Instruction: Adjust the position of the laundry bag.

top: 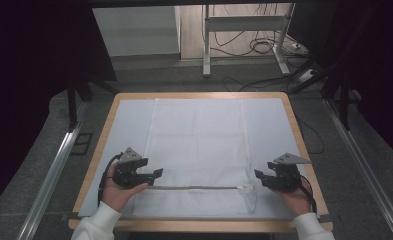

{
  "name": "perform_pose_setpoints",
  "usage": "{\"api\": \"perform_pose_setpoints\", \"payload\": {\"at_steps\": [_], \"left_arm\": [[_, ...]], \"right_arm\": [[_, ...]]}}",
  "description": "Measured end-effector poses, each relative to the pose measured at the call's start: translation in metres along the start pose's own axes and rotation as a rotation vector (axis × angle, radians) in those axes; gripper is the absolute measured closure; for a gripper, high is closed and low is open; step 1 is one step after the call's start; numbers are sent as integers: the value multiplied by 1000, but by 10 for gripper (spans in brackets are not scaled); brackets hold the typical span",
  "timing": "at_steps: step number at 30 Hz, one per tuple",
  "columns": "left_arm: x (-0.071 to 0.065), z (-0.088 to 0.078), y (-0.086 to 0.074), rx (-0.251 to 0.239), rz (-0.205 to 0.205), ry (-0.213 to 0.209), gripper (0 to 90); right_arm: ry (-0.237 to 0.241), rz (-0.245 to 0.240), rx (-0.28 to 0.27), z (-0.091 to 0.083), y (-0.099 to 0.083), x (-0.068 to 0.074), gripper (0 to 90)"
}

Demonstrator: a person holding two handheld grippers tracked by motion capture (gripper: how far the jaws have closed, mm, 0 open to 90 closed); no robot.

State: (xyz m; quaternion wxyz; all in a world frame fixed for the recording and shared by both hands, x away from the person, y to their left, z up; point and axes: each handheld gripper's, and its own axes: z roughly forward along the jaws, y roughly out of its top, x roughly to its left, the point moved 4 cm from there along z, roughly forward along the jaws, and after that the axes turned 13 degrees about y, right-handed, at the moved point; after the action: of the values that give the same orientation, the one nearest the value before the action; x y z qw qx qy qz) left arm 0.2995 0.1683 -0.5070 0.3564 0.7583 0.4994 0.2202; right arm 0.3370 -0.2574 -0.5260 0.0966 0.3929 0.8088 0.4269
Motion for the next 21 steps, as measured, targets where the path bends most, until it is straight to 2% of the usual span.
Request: {"api": "perform_pose_setpoints", "payload": {"at_steps": [4, 12, 21], "left_arm": [[-7, 2, 4, -2, -3, -18, 299], [-25, 11, 10, 23, 30, -64, 333], [-37, 15, 13, 33, 46, -82, 322]], "right_arm": [[-3, 14, -16, -7, -4, -4, 368], [-17, 29, -20, -11, -9, -9, 366], [-33, 38, -17, -12, -10, -12, 360]]}}
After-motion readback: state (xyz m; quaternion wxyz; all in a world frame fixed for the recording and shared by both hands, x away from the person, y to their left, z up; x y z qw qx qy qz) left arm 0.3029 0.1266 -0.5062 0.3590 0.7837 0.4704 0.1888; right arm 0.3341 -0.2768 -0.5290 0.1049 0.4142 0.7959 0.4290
